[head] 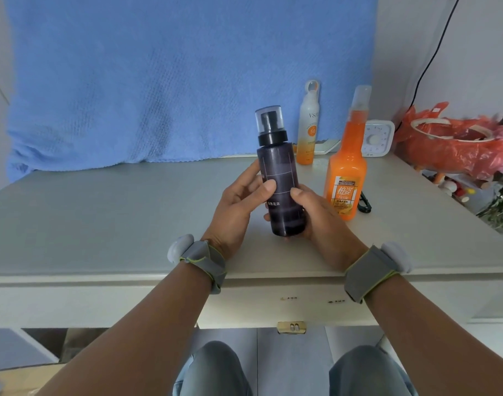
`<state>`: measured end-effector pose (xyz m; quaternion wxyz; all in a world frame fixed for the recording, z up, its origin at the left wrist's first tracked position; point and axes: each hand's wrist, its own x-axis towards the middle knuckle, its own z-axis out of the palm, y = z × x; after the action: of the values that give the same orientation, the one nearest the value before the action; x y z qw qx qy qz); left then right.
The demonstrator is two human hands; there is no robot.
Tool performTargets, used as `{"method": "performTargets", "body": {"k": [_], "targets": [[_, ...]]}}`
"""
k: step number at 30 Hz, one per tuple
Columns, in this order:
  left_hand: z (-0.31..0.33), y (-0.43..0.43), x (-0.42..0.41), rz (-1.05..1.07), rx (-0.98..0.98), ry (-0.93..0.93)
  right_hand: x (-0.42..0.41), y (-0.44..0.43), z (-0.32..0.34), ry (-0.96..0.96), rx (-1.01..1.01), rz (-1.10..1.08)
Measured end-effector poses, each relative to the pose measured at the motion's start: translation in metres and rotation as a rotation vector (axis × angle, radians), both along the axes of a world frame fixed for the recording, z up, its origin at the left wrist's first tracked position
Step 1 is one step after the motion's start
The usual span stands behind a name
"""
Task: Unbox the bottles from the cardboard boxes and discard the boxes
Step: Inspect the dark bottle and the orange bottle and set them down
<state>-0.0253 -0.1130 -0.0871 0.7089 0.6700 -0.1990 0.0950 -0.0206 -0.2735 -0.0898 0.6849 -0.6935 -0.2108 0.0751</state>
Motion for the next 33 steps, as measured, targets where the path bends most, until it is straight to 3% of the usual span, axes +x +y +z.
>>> {"method": "performTargets", "body": {"k": [4,9,17,33], "targets": [[-0.0001,0.0022,0.0017,0.083,0.068,-0.011,0.0000,0.0019,-0.0028,-0.150,-0.182,-0.032],[-0.0007,0.0034,0.0018,0.208,0.092,-0.031,0.0021,0.0015,-0.0049,-0.171,-0.243,-0.090],[-0.0010,0.0024,0.0003,0.047,0.030,-0.066,0.0033,0.0016,-0.0060,-0.250,-0.246,-0.052],[-0.0037,-0.0001,0.0008,0.066,0.238,-0.156,-0.0006,0.0001,-0.0043,-0.294,-0.089,-0.212]]}}
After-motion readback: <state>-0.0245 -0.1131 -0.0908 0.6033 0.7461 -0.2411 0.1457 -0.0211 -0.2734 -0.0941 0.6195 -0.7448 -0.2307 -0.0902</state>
